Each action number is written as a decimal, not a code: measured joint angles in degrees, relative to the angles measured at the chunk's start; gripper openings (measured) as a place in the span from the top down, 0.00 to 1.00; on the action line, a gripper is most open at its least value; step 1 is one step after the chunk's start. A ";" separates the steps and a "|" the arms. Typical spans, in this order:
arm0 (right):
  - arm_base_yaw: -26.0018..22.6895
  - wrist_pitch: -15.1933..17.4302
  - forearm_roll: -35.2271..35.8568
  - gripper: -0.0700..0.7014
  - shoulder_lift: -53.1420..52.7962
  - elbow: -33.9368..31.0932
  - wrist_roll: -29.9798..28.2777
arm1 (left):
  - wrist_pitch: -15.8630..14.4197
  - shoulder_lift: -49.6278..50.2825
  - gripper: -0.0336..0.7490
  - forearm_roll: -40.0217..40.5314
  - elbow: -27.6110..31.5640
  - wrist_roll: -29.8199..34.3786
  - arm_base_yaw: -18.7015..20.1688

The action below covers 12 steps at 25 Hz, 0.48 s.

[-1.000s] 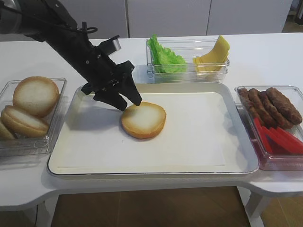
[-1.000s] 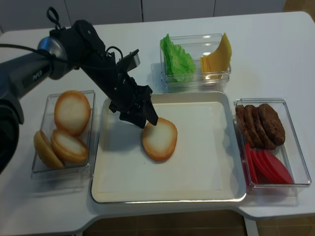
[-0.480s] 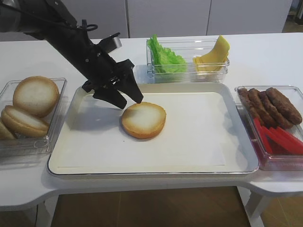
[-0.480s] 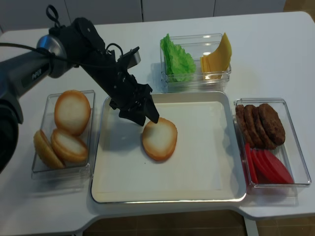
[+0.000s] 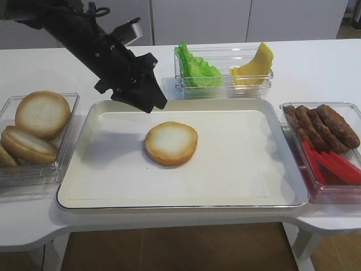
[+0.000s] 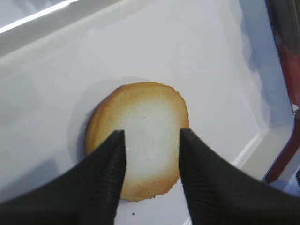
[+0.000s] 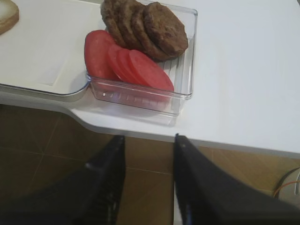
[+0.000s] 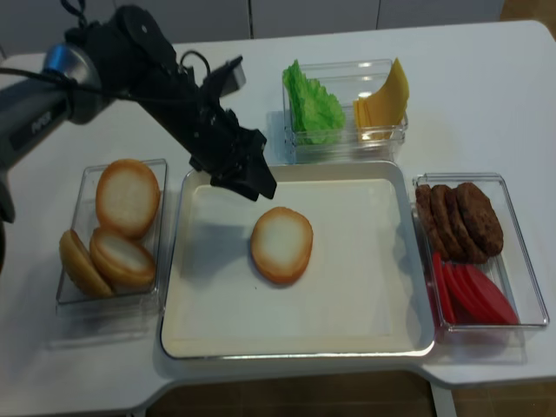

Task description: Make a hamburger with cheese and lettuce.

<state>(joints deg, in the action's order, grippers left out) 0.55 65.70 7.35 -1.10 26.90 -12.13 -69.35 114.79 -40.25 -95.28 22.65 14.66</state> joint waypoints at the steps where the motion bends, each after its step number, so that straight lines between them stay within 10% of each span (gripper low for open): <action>1: 0.00 0.00 0.00 0.55 0.00 0.00 0.00 | 0.00 -0.81 0.57 0.46 0.00 0.50 0.00; 12: 0.00 0.00 0.00 0.55 0.00 0.00 0.00 | -0.80 -9.96 0.32 13.61 0.00 -3.65 0.02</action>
<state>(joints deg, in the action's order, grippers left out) 0.55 65.70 7.35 -1.10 26.90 -12.13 -70.15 104.82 -26.64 -95.28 19.00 14.69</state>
